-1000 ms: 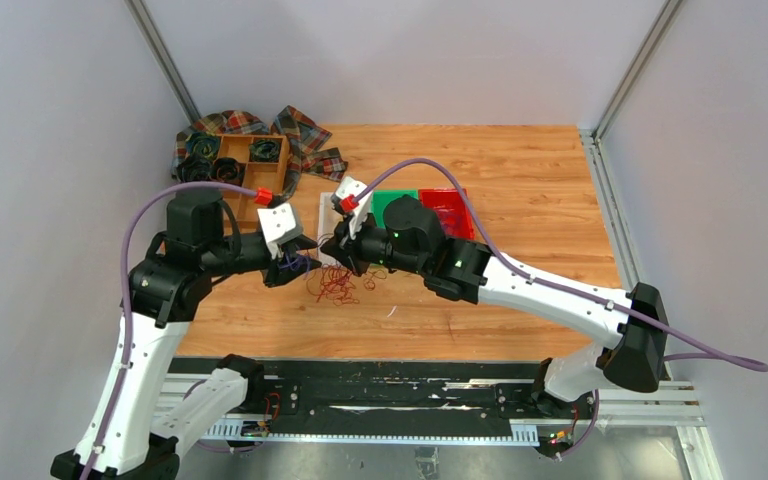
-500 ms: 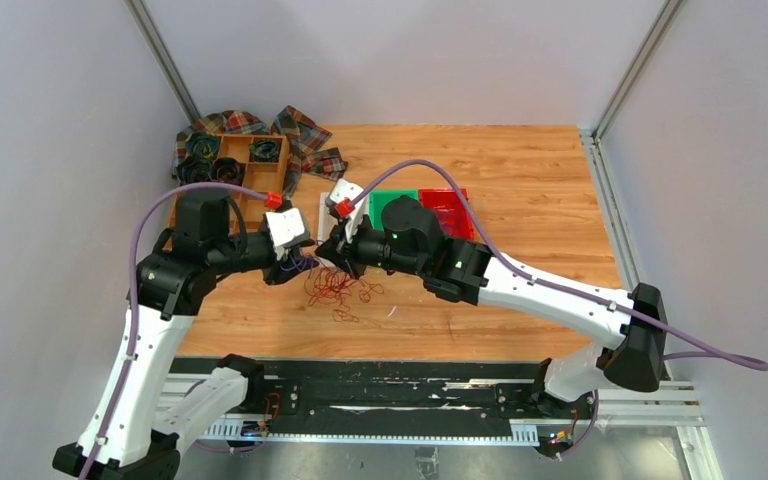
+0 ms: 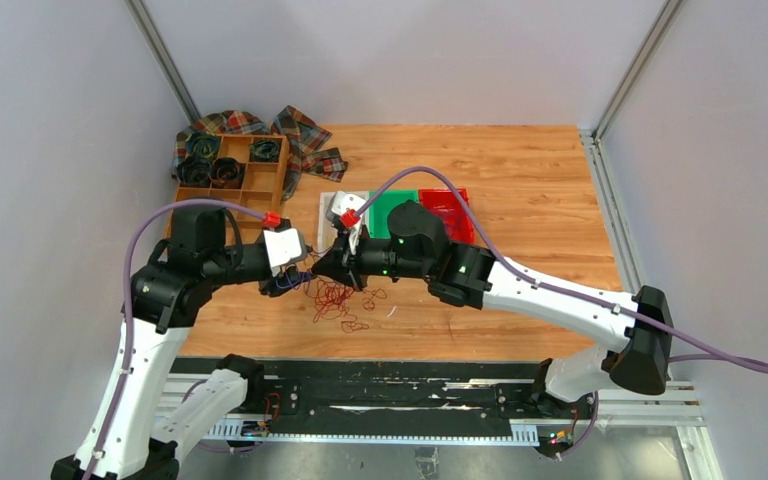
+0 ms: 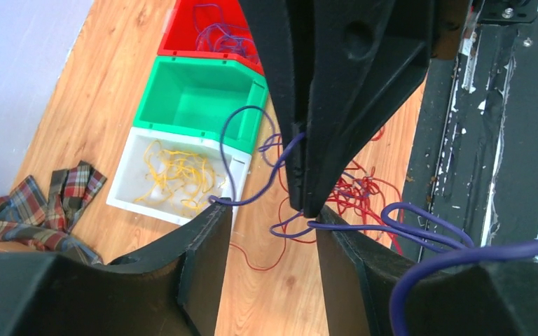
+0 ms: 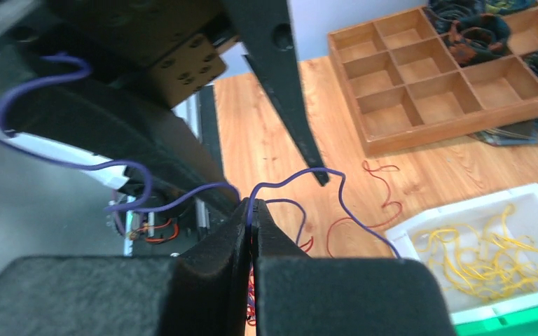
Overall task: Untangle the cables
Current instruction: Untie the cable.
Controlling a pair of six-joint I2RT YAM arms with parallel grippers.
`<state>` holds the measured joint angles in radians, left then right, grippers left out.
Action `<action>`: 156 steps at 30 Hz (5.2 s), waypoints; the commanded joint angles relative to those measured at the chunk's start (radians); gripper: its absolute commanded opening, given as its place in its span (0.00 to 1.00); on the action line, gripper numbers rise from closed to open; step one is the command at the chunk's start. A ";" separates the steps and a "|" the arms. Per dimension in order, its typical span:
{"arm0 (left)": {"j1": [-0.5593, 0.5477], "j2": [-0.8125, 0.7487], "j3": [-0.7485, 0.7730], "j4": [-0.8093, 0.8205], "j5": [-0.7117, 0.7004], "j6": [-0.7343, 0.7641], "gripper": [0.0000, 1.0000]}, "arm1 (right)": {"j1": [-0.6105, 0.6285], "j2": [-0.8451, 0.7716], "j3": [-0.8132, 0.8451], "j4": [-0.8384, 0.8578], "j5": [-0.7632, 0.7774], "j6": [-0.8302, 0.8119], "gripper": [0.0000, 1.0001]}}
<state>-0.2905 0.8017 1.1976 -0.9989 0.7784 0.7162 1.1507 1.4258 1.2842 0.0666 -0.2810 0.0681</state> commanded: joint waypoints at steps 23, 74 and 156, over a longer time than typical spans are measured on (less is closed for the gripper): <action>-0.004 -0.009 0.111 0.090 -0.134 0.028 0.00 | 0.011 -0.093 -0.072 0.021 -0.127 0.058 0.04; -0.004 0.194 0.598 0.183 -0.106 0.019 0.00 | -0.011 0.172 -0.207 0.432 0.248 0.109 0.48; -0.004 0.090 0.226 0.259 -0.050 -0.238 0.01 | -0.031 0.009 -0.058 0.154 0.111 0.039 0.32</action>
<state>-0.2958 0.8845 1.3361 -0.7891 0.7124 0.6140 1.0958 1.4765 1.2808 0.0948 -0.2771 0.0460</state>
